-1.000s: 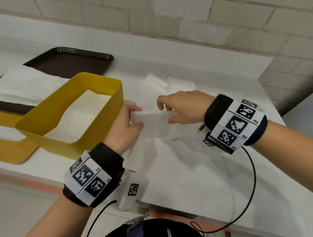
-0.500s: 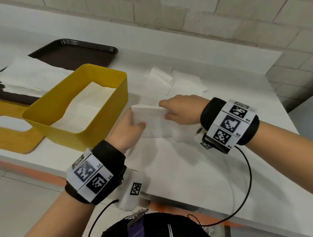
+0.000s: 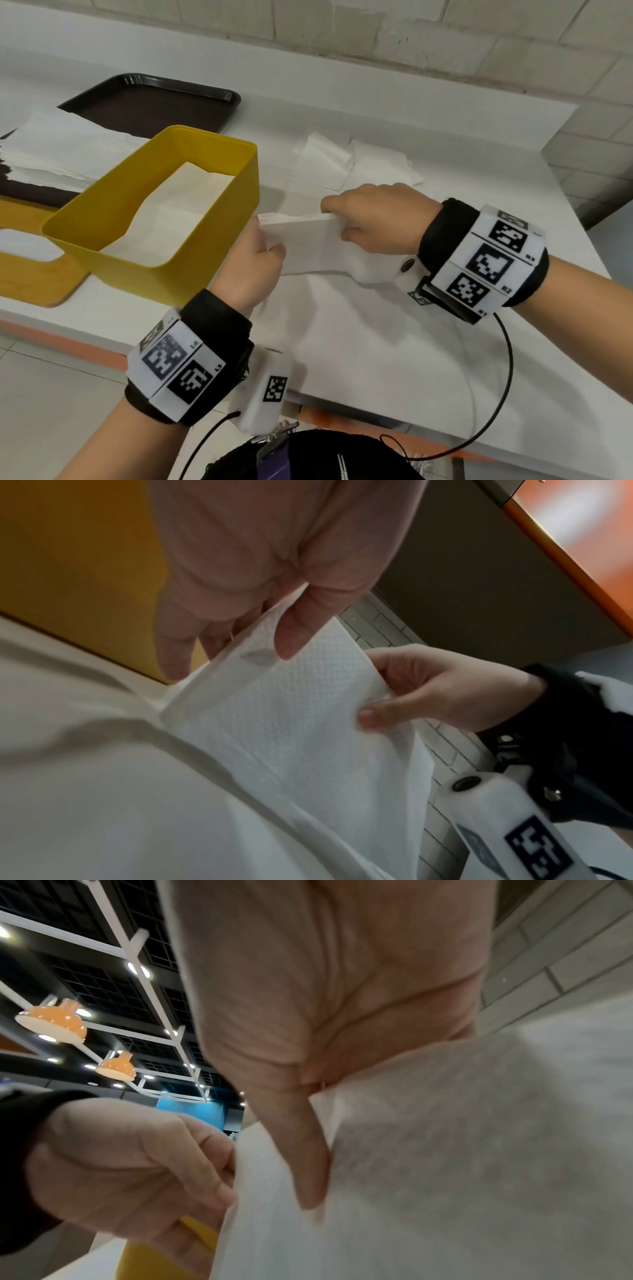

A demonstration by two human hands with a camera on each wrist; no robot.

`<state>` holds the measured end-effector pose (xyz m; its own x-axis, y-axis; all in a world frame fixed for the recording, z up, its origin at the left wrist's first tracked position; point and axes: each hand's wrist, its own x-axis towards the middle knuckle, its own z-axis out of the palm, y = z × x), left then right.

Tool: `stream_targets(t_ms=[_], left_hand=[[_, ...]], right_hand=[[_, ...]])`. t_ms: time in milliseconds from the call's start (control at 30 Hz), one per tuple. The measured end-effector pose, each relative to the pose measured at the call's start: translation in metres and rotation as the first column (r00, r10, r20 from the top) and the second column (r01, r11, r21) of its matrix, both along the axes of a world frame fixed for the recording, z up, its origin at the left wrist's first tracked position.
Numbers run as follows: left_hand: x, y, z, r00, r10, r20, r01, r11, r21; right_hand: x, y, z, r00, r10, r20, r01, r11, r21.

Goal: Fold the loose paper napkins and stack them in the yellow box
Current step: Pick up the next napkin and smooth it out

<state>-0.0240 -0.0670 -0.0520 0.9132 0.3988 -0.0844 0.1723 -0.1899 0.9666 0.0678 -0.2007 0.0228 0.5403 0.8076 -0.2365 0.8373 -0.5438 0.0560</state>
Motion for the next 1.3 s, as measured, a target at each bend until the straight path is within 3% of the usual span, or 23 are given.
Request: stream_targets(t_ms=[200, 367, 500, 567, 667, 767, 833, 933, 1000, 1133, 1200, 1300], left_hand=[[-0.001, -0.004, -0.002, 0.998, -0.016, -0.053, 0.015, 1.000, -0.016], [-0.001, -0.003, 0.000, 0.999, 0.001, -0.039, -0.003, 0.999, -0.051], [-0.003, -0.005, 0.000, 0.996, -0.049, -0.071, 0.045, 0.998, -0.051], [-0.004, -0.006, 0.003, 0.997, -0.044, -0.065, 0.039, 0.996, -0.075], [-0.007, -0.006, 0.011, 1.000, -0.010, -0.011, 0.009, 0.994, -0.112], [-0.009, -0.006, 0.022, 1.000, -0.016, 0.020, 0.018, 0.988, -0.156], [-0.007, -0.006, 0.025, 0.999, -0.035, 0.022, 0.038, 0.978, -0.203], [-0.004, -0.009, 0.030, 0.995, -0.065, 0.077, 0.078, 0.981, -0.175], [-0.005, -0.009, 0.035, 0.985, -0.060, 0.162, 0.080, 0.990, -0.117], [-0.014, 0.004, 0.047, 0.974, -0.093, 0.205, 0.112, 0.990, -0.083], [-0.020, 0.011, 0.053, 0.972, -0.135, 0.192, 0.155, 0.984, -0.089], [-0.031, 0.022, 0.066, 0.962, -0.189, 0.195, 0.206, 0.976, -0.073]], right_hand=[[-0.001, 0.001, -0.009, 1.000, 0.003, -0.004, -0.003, 0.996, -0.089], [-0.002, -0.001, -0.003, 1.000, 0.027, 0.012, -0.027, 1.000, -0.014], [-0.001, 0.000, -0.010, 1.000, 0.011, -0.022, -0.014, 0.994, -0.111], [0.003, -0.001, -0.011, 0.993, -0.021, -0.117, 0.014, 0.998, -0.060], [0.016, -0.007, 0.002, 0.970, -0.049, -0.239, 0.087, 0.985, 0.152], [0.027, -0.014, 0.013, 0.925, -0.080, -0.372, 0.247, 0.870, 0.427], [0.028, -0.013, 0.014, 0.852, -0.009, -0.523, 0.383, 0.692, 0.612], [0.022, -0.003, 0.009, 0.737, 0.103, -0.668, 0.551, 0.481, 0.682], [0.020, 0.005, 0.006, 0.693, 0.168, -0.701, 0.593, 0.421, 0.686], [0.031, 0.015, 0.024, 0.704, 0.228, -0.672, 0.582, 0.357, 0.731], [0.041, 0.017, 0.041, 0.747, 0.265, -0.610, 0.494, 0.392, 0.776], [0.050, 0.024, 0.062, 0.802, 0.270, -0.532, 0.319, 0.560, 0.765]])
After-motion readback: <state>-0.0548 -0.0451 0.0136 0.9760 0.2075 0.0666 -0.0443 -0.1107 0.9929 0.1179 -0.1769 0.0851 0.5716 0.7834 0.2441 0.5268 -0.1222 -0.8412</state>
